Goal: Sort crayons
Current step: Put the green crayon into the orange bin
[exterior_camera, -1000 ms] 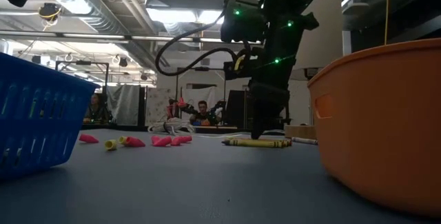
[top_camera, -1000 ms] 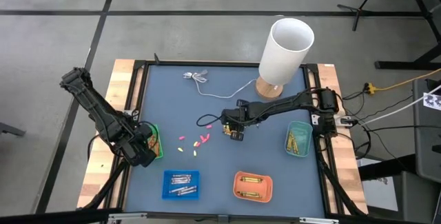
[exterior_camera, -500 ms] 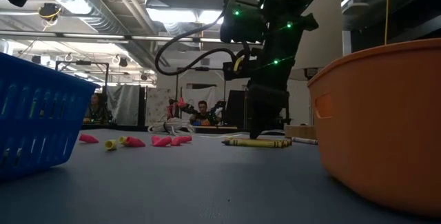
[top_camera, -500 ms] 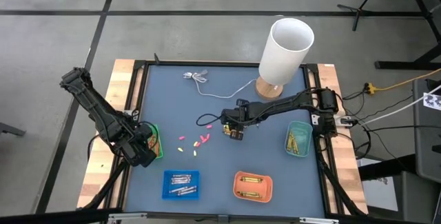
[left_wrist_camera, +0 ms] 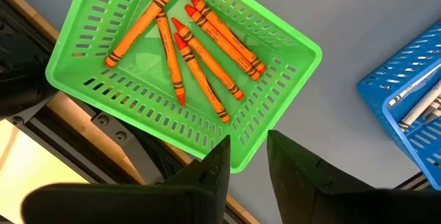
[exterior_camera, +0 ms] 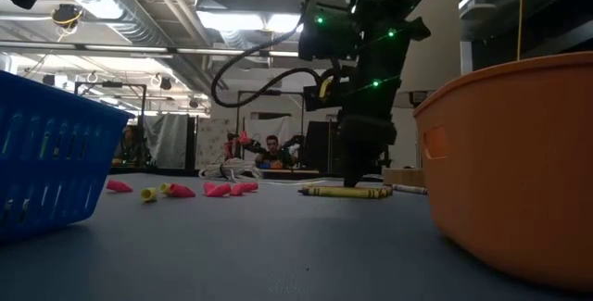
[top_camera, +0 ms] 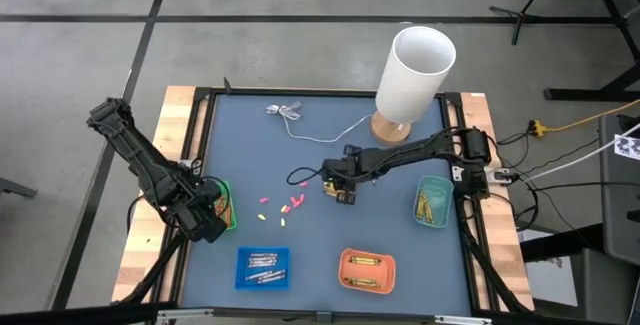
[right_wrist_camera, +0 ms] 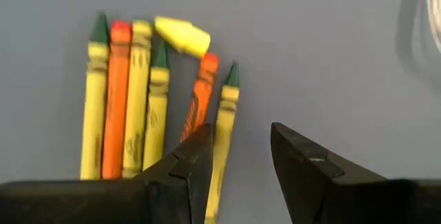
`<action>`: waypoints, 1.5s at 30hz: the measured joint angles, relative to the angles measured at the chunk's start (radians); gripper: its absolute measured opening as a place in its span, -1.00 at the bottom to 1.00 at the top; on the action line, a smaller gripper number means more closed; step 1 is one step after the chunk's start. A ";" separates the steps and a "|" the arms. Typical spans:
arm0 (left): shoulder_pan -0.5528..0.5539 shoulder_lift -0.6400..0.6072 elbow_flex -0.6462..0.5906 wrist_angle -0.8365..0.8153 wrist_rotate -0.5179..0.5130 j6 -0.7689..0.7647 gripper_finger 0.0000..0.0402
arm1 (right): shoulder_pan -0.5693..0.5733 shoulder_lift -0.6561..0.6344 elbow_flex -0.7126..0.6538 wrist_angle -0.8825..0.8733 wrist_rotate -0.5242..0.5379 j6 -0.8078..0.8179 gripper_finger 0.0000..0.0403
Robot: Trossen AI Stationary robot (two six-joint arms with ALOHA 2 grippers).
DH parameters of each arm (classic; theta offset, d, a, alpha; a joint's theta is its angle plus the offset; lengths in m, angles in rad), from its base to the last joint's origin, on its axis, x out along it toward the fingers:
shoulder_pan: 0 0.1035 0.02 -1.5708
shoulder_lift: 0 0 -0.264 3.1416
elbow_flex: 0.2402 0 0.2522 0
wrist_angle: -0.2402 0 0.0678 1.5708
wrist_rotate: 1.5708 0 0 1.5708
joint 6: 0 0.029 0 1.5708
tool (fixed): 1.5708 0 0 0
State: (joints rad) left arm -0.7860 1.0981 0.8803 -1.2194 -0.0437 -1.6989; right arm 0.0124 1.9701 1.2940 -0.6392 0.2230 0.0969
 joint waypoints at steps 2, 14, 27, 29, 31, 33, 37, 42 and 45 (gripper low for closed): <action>0.000 0.000 0.000 0.000 0.000 0.000 -0.59 | 0.000 0.000 0.000 -0.031 0.001 0.000 -0.27; 0.000 0.000 0.000 0.001 0.000 0.000 -0.59 | -0.002 0.014 0.001 -0.019 0.004 -0.001 -0.27; 0.000 0.002 0.000 0.009 -0.086 0.001 -0.59 | -0.012 0.048 0.004 -0.010 -0.014 -0.024 -0.49; 0.000 0.002 0.000 0.011 -0.132 0.001 -0.59 | -0.011 0.048 0.003 -0.010 -0.015 -0.024 -0.60; 0.000 0.002 0.000 0.015 -0.189 0.001 -0.59 | -0.011 0.050 0.003 -0.010 -0.017 -0.024 -0.71; 0.000 0.002 0.000 0.032 -0.259 0.001 -0.59 | -0.011 0.050 0.002 -0.010 -0.017 -0.025 -0.81; 0.000 0.004 0.000 0.136 -0.491 0.047 -0.59 | -0.011 0.050 0.002 -0.012 -0.015 -0.025 -0.96; 0.004 0.025 0.000 0.324 -0.759 0.291 -0.59 | -0.012 0.051 0.001 -0.012 -0.025 -0.026 -0.90; 0.016 0.051 0.000 0.409 -0.854 0.445 -0.59 | -0.014 0.051 0.011 -0.020 -0.049 -0.026 -0.87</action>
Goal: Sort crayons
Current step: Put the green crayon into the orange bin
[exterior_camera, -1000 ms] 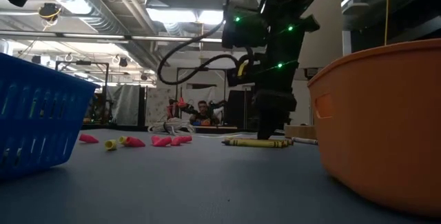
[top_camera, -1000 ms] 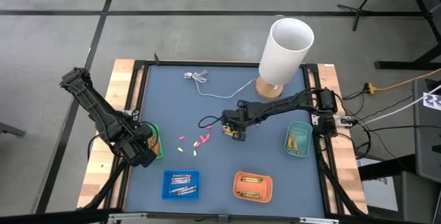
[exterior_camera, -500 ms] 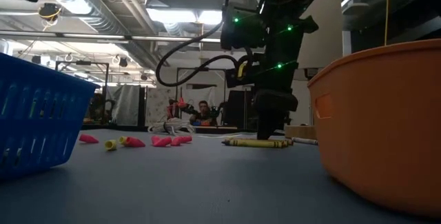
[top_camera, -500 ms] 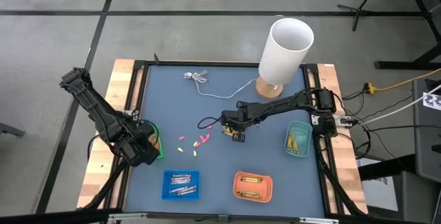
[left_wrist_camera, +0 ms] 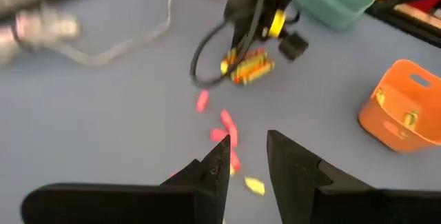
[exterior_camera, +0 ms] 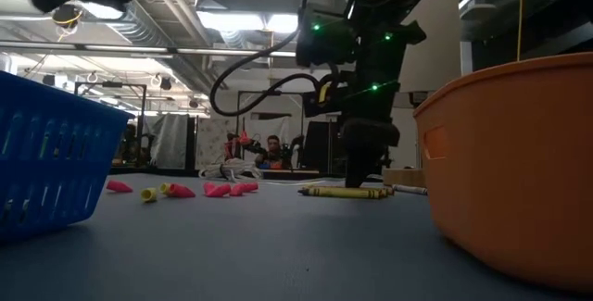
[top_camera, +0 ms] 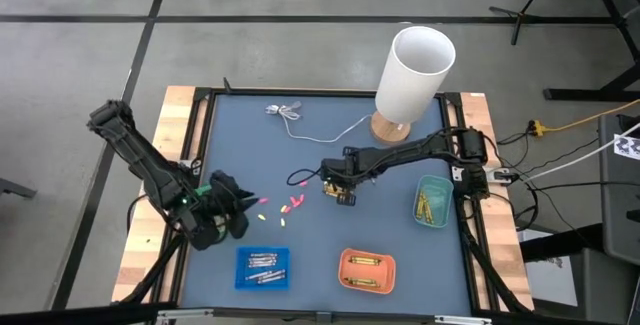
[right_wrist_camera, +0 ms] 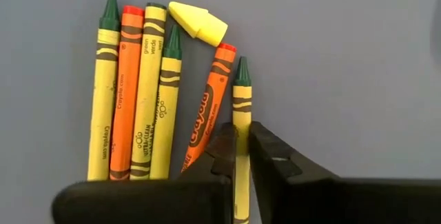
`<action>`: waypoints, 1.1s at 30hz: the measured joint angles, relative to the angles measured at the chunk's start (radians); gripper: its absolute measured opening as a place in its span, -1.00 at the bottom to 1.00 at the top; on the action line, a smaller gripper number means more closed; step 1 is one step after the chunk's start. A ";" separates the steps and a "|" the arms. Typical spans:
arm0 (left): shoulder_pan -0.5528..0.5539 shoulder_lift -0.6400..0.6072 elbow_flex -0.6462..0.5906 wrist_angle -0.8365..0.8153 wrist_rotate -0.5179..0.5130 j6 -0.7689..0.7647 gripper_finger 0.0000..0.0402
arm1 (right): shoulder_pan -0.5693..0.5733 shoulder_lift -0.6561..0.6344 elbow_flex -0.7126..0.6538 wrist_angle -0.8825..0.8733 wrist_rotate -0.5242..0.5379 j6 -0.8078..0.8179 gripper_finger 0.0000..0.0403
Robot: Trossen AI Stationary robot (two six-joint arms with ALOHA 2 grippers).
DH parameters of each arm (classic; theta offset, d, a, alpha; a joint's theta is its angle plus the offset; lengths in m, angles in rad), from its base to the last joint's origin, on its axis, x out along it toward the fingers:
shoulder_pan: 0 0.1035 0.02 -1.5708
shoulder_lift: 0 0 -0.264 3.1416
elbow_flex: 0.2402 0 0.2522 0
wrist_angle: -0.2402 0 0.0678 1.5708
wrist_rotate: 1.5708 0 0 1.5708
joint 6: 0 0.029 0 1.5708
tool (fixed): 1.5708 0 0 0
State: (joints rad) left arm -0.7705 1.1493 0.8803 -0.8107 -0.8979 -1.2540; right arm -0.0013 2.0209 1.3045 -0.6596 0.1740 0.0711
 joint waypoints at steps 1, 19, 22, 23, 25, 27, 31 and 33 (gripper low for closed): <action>0.006 0.009 0.000 0.023 -0.022 0.040 -0.59 | 0.000 0.000 0.008 -0.009 -0.001 0.000 -0.88; 0.133 0.330 0.000 0.145 -0.022 0.141 -0.59 | 0.002 0.007 0.301 -0.374 -0.111 0.047 -0.95; 0.148 0.380 0.000 0.161 0.006 0.141 -0.59 | 0.019 0.007 0.347 -0.419 -0.192 0.085 -0.95; 0.153 0.395 0.000 0.171 0.015 0.143 -0.59 | 0.028 0.006 0.360 -0.439 -0.222 0.094 -0.95; 0.161 0.421 0.000 0.202 0.029 0.176 -0.59 | 0.055 0.006 0.388 -0.479 -0.278 0.121 -0.95; 0.166 0.441 0.000 0.245 0.041 0.232 -0.59 | 0.088 0.006 0.415 -0.498 -0.318 0.153 -0.95; 0.177 0.464 0.000 0.364 0.053 0.365 -0.59 | 0.167 0.005 0.476 -0.536 -0.324 0.215 -0.95; 0.181 0.467 0.000 0.427 0.054 0.433 -0.59 | 0.210 0.003 0.506 -0.540 -0.324 0.247 -0.95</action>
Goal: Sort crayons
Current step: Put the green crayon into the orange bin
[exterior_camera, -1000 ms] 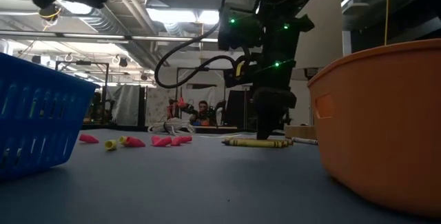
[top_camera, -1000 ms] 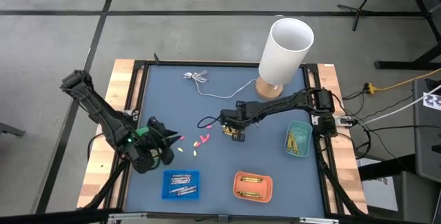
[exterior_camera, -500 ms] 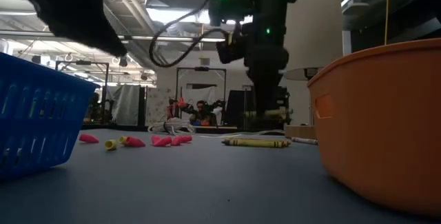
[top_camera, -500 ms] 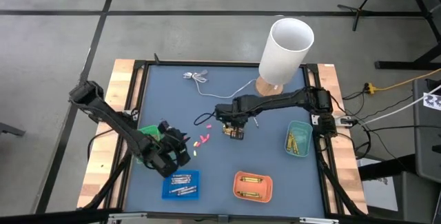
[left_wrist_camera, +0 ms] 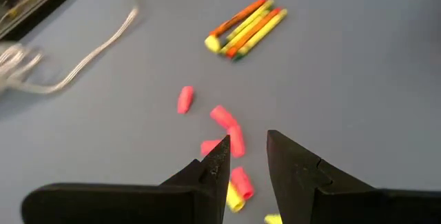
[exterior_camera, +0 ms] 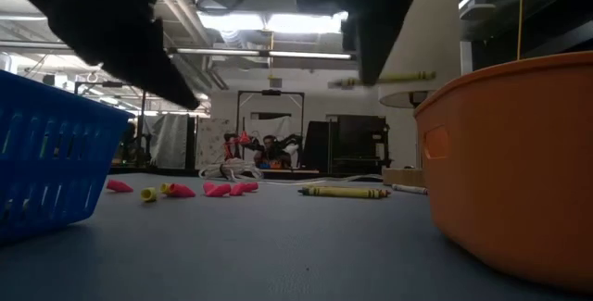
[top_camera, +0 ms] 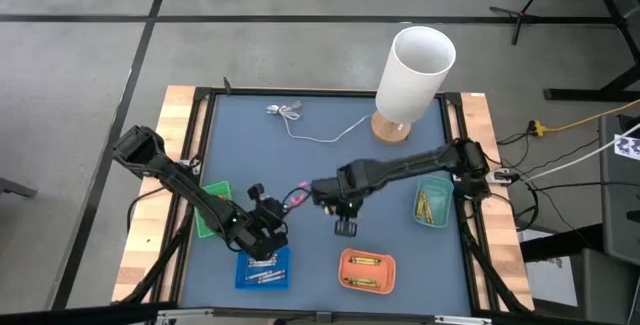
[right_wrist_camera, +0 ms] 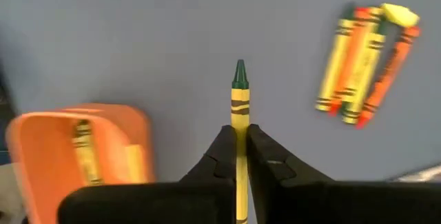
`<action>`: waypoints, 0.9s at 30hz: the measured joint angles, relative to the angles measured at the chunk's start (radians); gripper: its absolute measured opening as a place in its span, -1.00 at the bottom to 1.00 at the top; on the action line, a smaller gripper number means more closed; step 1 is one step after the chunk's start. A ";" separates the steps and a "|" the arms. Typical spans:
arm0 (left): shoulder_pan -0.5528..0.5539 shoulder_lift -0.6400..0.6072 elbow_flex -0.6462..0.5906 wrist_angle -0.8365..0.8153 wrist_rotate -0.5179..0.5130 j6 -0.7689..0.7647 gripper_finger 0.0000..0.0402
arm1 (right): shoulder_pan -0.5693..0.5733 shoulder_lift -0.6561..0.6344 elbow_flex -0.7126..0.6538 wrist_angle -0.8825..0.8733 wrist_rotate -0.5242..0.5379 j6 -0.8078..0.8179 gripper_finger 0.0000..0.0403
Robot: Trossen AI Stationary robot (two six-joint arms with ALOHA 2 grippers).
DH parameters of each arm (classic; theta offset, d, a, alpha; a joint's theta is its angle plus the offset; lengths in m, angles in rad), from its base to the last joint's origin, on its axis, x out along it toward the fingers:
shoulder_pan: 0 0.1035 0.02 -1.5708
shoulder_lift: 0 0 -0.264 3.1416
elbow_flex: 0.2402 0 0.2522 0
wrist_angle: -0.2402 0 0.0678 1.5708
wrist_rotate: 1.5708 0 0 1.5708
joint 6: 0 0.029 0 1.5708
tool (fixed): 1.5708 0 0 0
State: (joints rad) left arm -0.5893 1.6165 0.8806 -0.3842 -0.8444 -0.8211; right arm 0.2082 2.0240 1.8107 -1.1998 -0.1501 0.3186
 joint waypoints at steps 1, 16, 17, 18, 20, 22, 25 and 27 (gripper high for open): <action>0.003 0.000 0.000 0.027 0.003 0.032 -0.59 | 0.021 -0.001 0.011 0.000 0.000 0.020 -0.95; 0.015 0.000 0.000 0.162 0.153 0.255 -0.59 | 0.357 -0.002 0.054 0.060 0.089 0.307 -0.94; 0.015 0.000 0.000 0.163 0.159 0.255 -0.59 | 0.373 -0.002 0.054 0.070 0.109 0.312 -0.94; 0.015 0.000 0.000 0.162 0.161 0.254 -0.59 | 0.387 -0.002 0.054 0.083 0.131 0.314 -0.94; 0.013 0.000 0.000 0.162 0.163 0.254 -0.59 | 0.412 0.001 0.054 0.100 0.171 0.317 -0.94; 0.012 0.000 0.000 0.162 0.163 0.254 -0.59 | 0.433 0.004 0.054 0.111 0.198 0.317 -0.94; 0.012 0.000 0.000 0.162 0.163 0.254 -0.59 | 0.457 0.005 0.054 0.110 0.212 0.317 -0.94; 0.012 0.000 0.000 0.162 0.163 0.253 -0.59 | 0.465 0.005 0.054 0.110 0.211 0.317 -0.94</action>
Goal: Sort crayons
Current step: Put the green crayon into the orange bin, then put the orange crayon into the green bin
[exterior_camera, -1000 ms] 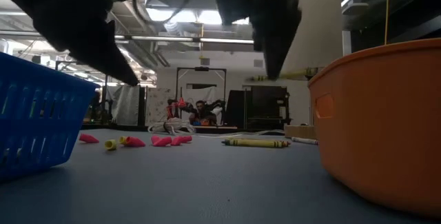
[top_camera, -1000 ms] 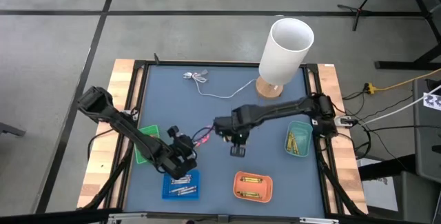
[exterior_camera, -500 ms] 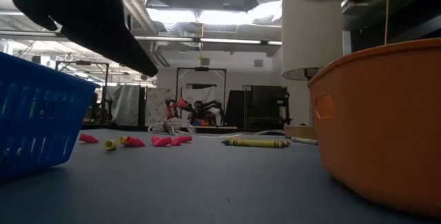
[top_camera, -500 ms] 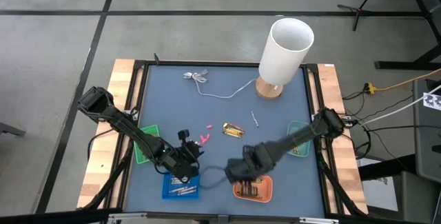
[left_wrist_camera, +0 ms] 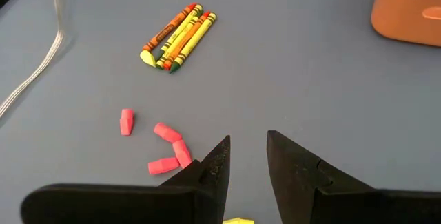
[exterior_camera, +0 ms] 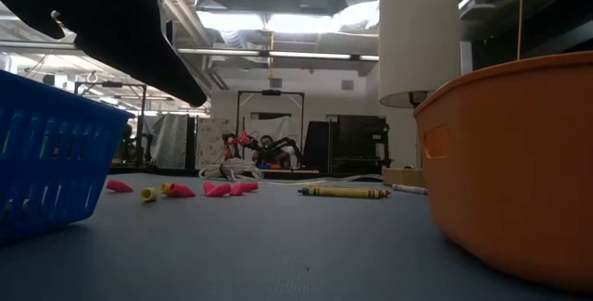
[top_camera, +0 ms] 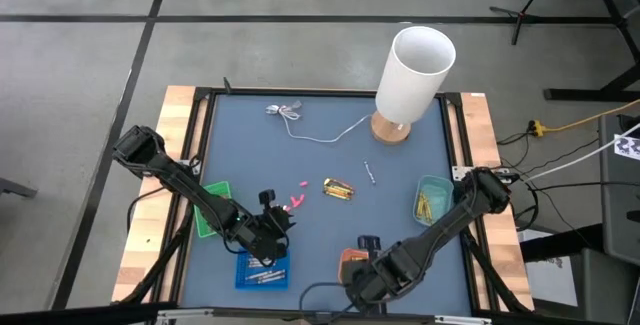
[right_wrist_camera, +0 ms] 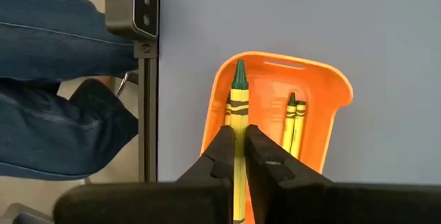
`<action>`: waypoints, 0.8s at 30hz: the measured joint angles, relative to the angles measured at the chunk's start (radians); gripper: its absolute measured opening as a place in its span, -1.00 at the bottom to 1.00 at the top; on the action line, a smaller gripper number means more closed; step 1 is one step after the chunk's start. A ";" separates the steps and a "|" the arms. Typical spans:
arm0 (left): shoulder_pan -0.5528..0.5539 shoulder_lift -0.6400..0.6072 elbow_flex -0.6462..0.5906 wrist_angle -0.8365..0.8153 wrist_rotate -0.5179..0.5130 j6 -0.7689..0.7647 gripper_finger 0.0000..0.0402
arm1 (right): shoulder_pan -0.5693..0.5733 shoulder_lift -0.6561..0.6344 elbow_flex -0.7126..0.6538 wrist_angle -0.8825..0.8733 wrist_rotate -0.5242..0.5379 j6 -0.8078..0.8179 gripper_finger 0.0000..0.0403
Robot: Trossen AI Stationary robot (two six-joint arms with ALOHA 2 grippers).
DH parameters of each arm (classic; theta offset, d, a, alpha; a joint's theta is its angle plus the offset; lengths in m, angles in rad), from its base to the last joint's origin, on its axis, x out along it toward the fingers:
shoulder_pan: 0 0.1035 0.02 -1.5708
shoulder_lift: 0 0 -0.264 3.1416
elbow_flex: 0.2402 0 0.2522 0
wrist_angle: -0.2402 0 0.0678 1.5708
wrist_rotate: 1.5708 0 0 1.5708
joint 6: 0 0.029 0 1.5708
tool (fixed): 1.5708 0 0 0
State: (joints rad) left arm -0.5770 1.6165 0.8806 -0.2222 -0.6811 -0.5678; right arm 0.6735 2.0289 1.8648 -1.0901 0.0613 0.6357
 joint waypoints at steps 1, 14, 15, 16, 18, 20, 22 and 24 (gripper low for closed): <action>0.000 0.000 0.000 0.000 0.000 0.000 -0.59 | 0.003 0.000 0.000 0.000 0.001 0.000 -0.94; 0.001 0.000 0.000 0.000 0.000 -0.005 -0.59 | 0.000 0.000 0.000 -0.011 0.054 0.015 -0.51; 0.001 0.000 0.000 0.000 0.000 -0.005 -0.59 | 0.000 0.000 0.000 -0.013 0.062 0.014 -0.49; 0.001 0.000 0.000 0.000 0.000 -0.005 -0.59 | -0.001 0.000 0.000 -0.013 0.070 0.014 -0.48; 0.001 0.000 0.000 0.000 0.000 -0.005 -0.59 | -0.002 0.000 0.000 -0.013 0.084 0.009 -0.47; 0.001 0.000 0.000 0.000 0.000 -0.005 -0.59 | -0.007 0.000 0.000 -0.013 0.095 -0.015 -0.47; 0.001 0.000 0.000 0.000 -0.001 -0.005 -0.59 | -0.016 0.000 0.000 -0.012 0.097 -0.040 -0.48; 0.001 0.000 0.000 0.000 -0.001 -0.005 -0.59 | -0.030 0.000 0.000 -0.014 0.097 -0.059 -0.48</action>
State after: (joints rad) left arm -0.5762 1.6165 0.8806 -0.2222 -0.6819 -0.5732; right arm 0.6430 2.0289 1.8648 -1.1037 0.1580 0.5766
